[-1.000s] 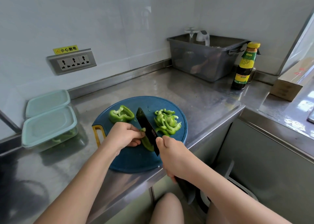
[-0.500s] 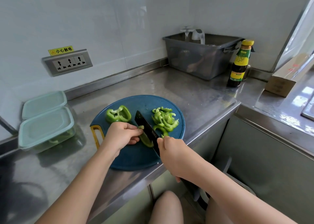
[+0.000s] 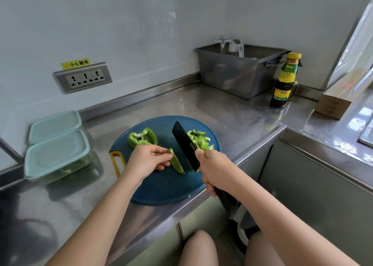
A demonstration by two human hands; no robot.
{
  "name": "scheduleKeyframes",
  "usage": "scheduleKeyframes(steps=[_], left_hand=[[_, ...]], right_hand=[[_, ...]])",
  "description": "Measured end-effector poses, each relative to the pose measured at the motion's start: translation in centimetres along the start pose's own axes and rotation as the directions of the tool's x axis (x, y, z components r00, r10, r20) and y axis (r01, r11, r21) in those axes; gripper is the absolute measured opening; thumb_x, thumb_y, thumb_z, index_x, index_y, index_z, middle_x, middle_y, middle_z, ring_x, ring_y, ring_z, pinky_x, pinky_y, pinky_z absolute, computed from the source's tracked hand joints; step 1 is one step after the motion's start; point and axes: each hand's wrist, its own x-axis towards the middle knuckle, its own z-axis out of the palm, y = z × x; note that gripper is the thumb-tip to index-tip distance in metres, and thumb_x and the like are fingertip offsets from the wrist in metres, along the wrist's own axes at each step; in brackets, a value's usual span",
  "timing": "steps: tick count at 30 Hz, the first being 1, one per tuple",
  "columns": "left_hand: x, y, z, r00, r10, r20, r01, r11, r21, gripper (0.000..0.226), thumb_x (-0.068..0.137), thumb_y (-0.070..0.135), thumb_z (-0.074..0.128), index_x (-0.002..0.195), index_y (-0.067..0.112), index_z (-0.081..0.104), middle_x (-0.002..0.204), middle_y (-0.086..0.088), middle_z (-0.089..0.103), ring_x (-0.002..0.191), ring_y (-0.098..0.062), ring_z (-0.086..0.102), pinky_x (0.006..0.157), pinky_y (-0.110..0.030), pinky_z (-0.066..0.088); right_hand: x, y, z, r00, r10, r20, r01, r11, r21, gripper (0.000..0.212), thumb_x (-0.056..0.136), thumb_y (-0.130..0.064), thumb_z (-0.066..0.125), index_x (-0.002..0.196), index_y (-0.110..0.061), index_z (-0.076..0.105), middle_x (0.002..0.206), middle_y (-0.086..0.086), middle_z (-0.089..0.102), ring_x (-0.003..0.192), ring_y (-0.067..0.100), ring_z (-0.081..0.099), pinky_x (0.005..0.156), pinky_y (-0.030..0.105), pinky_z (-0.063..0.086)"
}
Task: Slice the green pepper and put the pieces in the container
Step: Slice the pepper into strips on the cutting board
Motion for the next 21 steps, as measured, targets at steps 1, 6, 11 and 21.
scheduleKeyframes(steps=[1, 6, 11, 21], left_hand=[[0.1, 0.0, 0.2, 1.000, -0.007, -0.001, 0.007, 0.999, 0.031, 0.013, 0.078, 0.007, 0.073, 0.089, 0.008, 0.068, 0.075, -0.007, 0.071, 0.056, -0.004, 0.065, 0.051, -0.014, 0.050], [0.6, -0.1, 0.8, 0.996, -0.046, -0.078, 0.052, 0.996, 0.074, 0.015, 0.073, 0.012, 0.078, 0.082, 0.009, 0.067, 0.067, -0.007, 0.069, 0.057, -0.014, 0.061, 0.053, -0.021, 0.049], [0.6, -0.1, 0.8, 0.997, -0.032, -0.075, 0.041, 0.993, 0.112, 0.018, 0.073, 0.014, 0.079, 0.082, 0.005, 0.067, 0.069, -0.009, 0.069, 0.057, -0.014, 0.060, 0.052, -0.021, 0.047], [0.8, 0.0, 0.9, 0.996, -0.046, -0.076, 0.058, 0.984, 0.167, 0.011, 0.077, 0.013, 0.075, 0.077, 0.014, 0.064, 0.070, -0.006, 0.068, 0.063, -0.018, 0.063, 0.056, -0.025, 0.048]], right_hand=[[-0.1, 0.0, 0.0, 1.000, -0.021, 0.003, 0.021, 1.000, 0.011, 0.037, 0.099, -0.033, 0.024, 0.068, -0.018, 0.039, 0.057, 0.011, 0.047, 0.046, 0.027, 0.047, 0.048, 0.034, 0.046], [-1.3, -0.2, 1.3, 0.999, -0.054, -0.005, 0.054, 0.997, 0.048, 0.040, 0.097, -0.037, 0.024, 0.074, -0.008, 0.041, 0.056, 0.014, 0.046, 0.034, 0.024, 0.045, 0.048, 0.036, 0.047], [-1.4, 0.8, 2.6, 0.997, -0.074, -0.032, 0.072, 0.996, -0.046, 0.043, 0.098, -0.047, 0.022, 0.077, -0.014, 0.041, 0.068, 0.009, 0.050, 0.037, 0.022, 0.049, 0.037, 0.023, 0.038], [-2.1, 0.1, 2.0, 0.994, -0.103, -0.047, 0.097, 0.988, -0.118, 0.044, 0.099, -0.047, 0.022, 0.075, -0.013, 0.039, 0.072, 0.007, 0.049, 0.044, 0.026, 0.053, 0.041, 0.027, 0.045]])
